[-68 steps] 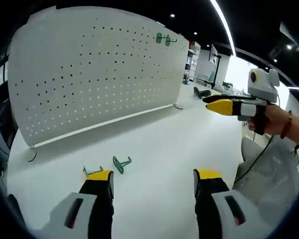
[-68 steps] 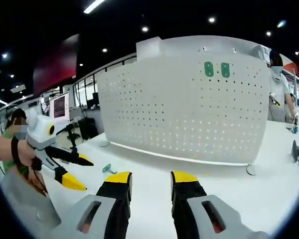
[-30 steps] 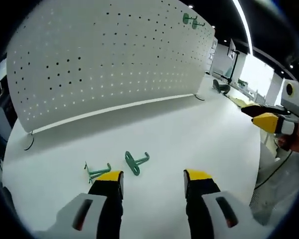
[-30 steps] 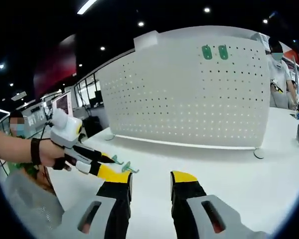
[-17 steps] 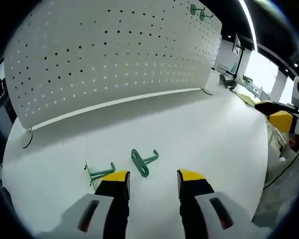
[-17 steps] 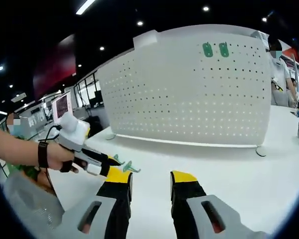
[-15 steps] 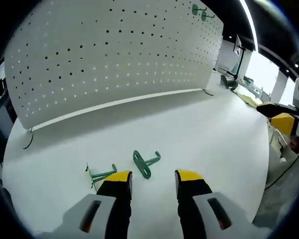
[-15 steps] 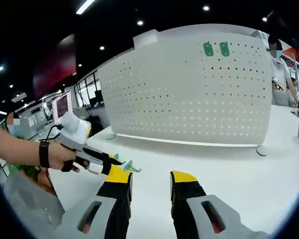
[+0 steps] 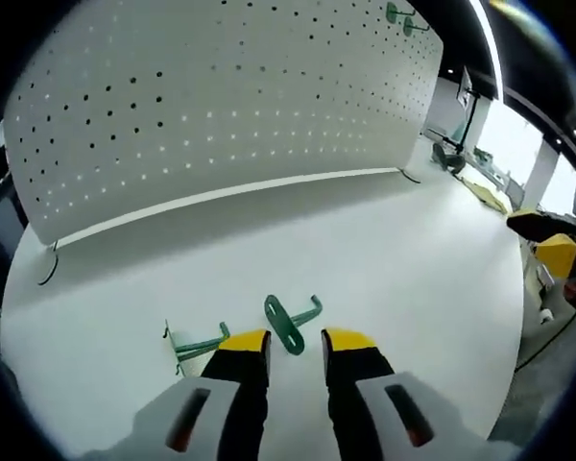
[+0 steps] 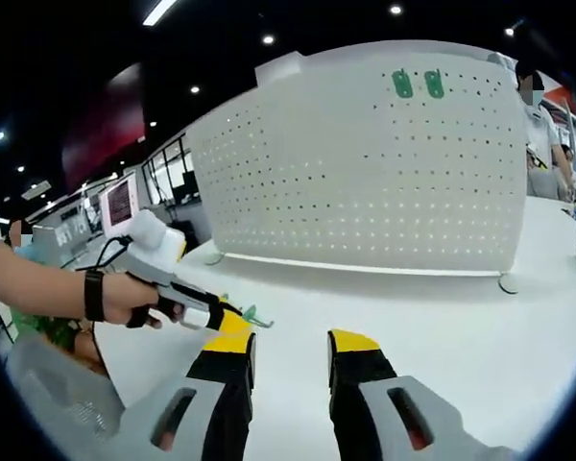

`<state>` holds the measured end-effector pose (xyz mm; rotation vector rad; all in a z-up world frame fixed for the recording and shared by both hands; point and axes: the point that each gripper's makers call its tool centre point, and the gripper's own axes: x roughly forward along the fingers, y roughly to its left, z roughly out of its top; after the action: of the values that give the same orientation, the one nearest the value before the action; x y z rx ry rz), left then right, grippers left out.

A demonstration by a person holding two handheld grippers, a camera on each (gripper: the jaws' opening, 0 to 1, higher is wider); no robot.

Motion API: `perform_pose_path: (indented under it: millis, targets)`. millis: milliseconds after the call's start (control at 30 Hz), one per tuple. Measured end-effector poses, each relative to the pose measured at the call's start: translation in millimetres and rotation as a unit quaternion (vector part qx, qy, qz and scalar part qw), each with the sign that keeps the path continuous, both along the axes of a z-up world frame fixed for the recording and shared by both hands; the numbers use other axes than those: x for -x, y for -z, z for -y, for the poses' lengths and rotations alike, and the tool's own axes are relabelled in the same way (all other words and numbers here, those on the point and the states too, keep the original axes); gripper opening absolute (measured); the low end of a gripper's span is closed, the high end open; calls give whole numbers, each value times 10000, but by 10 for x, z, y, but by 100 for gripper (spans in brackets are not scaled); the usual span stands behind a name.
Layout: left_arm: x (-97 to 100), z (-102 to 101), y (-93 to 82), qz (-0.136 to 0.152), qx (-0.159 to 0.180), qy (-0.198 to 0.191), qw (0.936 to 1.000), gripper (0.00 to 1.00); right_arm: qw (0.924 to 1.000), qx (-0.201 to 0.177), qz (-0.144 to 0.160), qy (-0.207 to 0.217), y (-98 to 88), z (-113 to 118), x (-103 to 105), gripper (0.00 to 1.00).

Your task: Insert the hook assembly into the mounting plate slot until the hook locks in place.

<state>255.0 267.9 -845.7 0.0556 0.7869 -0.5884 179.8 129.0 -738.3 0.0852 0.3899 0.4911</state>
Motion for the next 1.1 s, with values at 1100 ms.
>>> perform_pose_path:
  millis: [1100]
  targets:
    - [45,86,-55,-70,302,17,9995,4,9999,-14,16,-120,-34,-93,25,28]
